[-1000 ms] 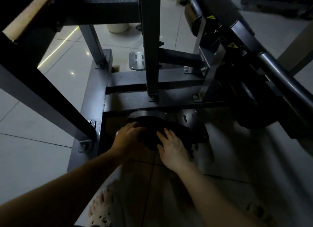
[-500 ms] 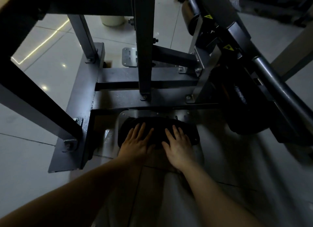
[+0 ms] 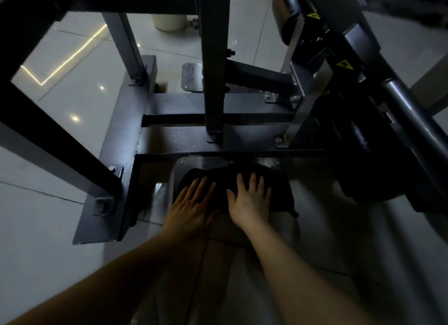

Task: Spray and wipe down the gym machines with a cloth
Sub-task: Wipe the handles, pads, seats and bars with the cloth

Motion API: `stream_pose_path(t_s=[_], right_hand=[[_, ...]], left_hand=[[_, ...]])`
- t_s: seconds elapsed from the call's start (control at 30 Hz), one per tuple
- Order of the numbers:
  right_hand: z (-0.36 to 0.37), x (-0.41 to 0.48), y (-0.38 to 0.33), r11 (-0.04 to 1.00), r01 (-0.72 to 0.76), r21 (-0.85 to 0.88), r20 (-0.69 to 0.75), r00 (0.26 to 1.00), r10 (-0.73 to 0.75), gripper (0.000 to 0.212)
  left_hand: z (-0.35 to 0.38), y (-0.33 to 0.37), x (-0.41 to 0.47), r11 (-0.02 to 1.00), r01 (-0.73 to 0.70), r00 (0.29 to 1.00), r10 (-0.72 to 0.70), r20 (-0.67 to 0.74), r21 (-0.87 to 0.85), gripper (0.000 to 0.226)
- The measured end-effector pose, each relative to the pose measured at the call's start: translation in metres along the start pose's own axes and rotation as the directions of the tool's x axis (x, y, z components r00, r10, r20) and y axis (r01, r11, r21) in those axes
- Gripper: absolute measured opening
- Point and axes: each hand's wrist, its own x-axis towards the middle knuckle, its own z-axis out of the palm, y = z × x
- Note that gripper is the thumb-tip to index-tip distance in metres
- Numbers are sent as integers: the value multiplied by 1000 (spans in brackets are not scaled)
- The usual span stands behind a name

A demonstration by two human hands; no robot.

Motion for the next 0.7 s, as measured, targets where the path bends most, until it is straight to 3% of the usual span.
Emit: stream_pose_path(t_s=[0.1, 0.3, 0.4, 0.6, 0.7], right_hand=[[-1, -11, -11, 998, 59, -32, 52, 997, -58, 67], [-7, -34, -5, 990, 141, -29, 134, 982, -136, 73], [-7, -40, 2, 989, 149, -8, 181, 973, -145, 71], [-26, -38, -10, 990, 12, 143, 206, 978, -42, 69], [-12, -39, -18, 995, 14, 96, 128, 991, -26, 68]], left_hand=[[0, -14, -19, 999, 7, 1000, -7, 8, 43, 77], [-16, -2, -30, 996, 6, 967, -29, 255, 93, 104], [-26, -4, -32, 993, -6, 921, -39, 388, 114, 93], [-41, 13, -33, 995, 62, 925, -85, 371, 72, 89], [-45, 28, -34, 982, 169, 960, -145, 238, -82, 74]])
